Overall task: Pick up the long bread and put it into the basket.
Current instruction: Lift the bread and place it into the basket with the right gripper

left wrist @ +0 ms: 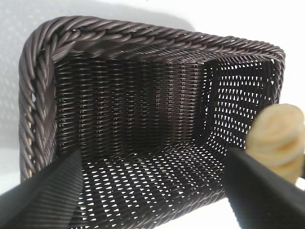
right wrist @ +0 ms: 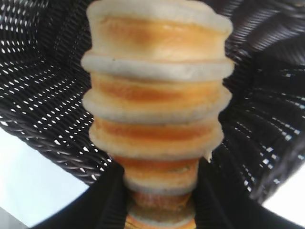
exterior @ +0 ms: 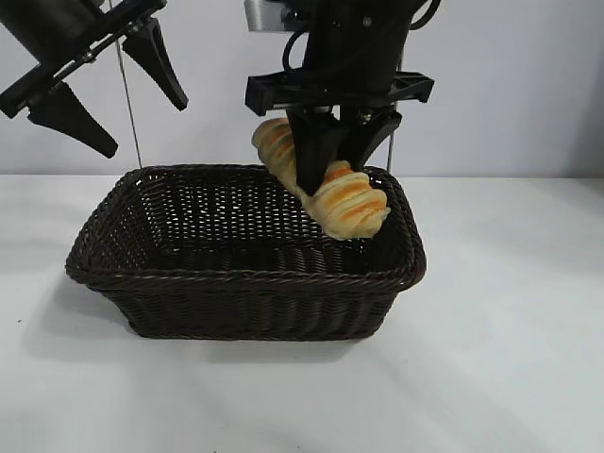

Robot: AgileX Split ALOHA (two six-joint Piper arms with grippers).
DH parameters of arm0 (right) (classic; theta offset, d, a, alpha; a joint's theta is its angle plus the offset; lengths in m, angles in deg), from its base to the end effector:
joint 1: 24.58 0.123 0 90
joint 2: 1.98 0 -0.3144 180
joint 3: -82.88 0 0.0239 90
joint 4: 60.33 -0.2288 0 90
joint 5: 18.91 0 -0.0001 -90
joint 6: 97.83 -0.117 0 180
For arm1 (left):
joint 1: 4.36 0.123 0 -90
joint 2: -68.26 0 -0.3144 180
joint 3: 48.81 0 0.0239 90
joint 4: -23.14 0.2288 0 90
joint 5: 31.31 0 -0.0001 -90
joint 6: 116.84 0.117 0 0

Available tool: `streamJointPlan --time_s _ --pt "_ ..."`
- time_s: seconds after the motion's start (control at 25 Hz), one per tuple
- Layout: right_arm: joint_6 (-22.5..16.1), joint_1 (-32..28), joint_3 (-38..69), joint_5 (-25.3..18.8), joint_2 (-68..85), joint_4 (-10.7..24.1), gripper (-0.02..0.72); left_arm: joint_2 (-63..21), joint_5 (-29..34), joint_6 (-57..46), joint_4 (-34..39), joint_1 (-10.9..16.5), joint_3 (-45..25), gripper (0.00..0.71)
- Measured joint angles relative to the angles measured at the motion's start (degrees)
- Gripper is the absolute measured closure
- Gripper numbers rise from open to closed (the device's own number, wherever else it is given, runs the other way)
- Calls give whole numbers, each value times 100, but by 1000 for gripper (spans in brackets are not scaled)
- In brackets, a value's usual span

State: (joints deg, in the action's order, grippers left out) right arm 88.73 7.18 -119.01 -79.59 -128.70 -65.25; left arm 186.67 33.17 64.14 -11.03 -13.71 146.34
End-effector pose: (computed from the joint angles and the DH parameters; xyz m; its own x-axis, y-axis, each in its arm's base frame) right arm 0.3734 0.2414 0.2266 -0.7816 -0.5687 -0.2563 -0.5990 0.7989 0.0540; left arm 0.3917 -0.1246 0.2737 -0.9864 -0.0684 -0.1493 0.0242 0.8386 -0.5442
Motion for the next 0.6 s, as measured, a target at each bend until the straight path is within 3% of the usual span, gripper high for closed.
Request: streamJointPlan --time_s 0.36,0.6 --pt "56 6 0 180 -200 -6 402 0 0 7 0 0 0 124" --pt "56 6 0 160 -200 -6 139 0 0 8 0 0 0 124"
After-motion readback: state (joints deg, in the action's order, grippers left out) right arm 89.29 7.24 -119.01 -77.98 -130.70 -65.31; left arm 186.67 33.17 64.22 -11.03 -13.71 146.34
